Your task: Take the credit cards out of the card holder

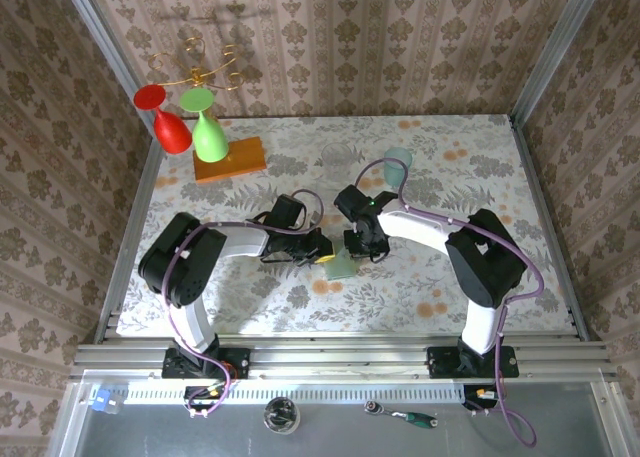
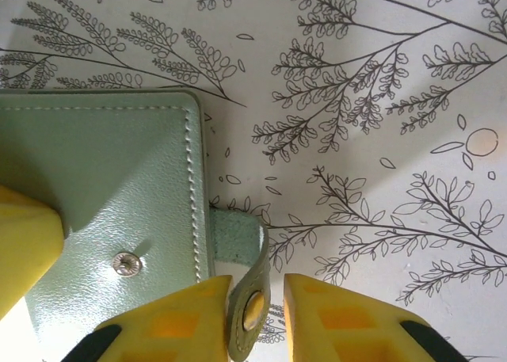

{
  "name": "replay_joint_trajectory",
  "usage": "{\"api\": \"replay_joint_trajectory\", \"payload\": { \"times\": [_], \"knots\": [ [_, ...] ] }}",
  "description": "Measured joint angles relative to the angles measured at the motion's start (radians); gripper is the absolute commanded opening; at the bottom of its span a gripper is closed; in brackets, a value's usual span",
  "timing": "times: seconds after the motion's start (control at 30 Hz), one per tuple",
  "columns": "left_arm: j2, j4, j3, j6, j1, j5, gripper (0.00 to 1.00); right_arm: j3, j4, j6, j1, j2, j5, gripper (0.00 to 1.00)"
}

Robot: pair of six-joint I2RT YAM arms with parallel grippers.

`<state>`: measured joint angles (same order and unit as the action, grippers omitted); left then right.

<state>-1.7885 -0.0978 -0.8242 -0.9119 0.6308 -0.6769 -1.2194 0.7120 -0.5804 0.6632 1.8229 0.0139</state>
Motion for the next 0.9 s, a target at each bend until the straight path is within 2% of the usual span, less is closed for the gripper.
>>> {"api": "replay_joint_trajectory", "payload": {
  "times": [0.33, 0.9],
  "knots": [
    [0.019, -0.003, 0.000, -0.040, 0.004, 0.019, 0.25, 0.055, -0.066, 0.000, -0.045, -0.029, 0.080, 0.27],
    [0.046, -0.004, 0.000, -0.061, 0.003, 0.088, 0.26, 0.122, -0.206, 0.009, -0.115, -0.032, 0.250, 0.23]
  ]
}}
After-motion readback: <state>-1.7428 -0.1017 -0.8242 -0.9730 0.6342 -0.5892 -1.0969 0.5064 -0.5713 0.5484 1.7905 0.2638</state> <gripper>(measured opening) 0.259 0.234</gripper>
